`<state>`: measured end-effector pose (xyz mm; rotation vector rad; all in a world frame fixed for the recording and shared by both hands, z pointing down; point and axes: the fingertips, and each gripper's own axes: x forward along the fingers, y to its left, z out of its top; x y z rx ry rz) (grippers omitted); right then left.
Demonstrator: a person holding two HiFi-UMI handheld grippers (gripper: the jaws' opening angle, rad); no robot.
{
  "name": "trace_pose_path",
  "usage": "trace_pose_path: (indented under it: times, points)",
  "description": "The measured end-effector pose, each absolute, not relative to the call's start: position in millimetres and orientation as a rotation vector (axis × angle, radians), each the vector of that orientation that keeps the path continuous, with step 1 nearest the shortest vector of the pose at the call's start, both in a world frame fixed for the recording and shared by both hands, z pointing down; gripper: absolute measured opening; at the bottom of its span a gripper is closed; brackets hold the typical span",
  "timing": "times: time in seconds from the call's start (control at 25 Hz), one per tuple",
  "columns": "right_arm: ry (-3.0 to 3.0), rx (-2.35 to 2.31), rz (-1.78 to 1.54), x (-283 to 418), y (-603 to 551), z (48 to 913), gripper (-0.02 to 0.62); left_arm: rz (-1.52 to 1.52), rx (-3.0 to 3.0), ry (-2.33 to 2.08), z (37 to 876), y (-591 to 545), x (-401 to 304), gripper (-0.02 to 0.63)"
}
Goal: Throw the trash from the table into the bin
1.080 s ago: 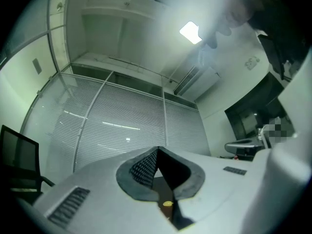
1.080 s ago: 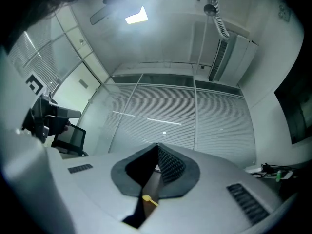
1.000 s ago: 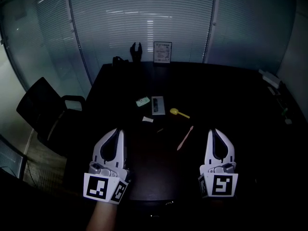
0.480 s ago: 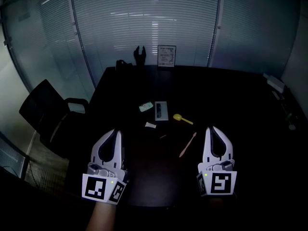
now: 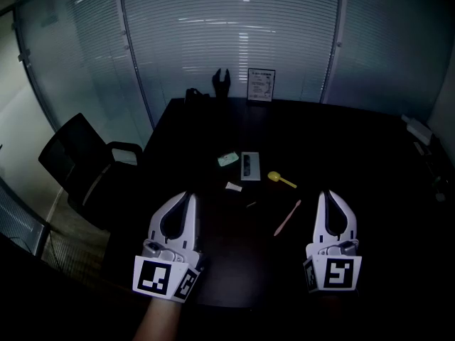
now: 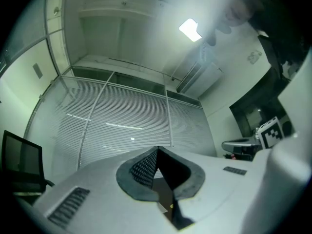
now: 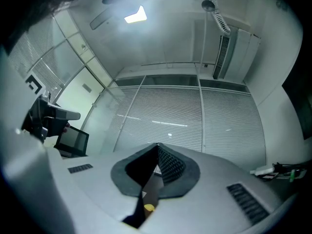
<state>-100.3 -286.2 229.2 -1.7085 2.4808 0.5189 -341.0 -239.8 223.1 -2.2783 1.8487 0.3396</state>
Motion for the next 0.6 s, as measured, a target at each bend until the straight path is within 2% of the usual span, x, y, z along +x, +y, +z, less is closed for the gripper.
trace_pose_path:
  times: [0.6]
  points:
    - [2.502, -1.682, 0.490, -94, -300, 239, 0.006, 0.320, -2.265, 1.870, 227, -247, -329, 0.000]
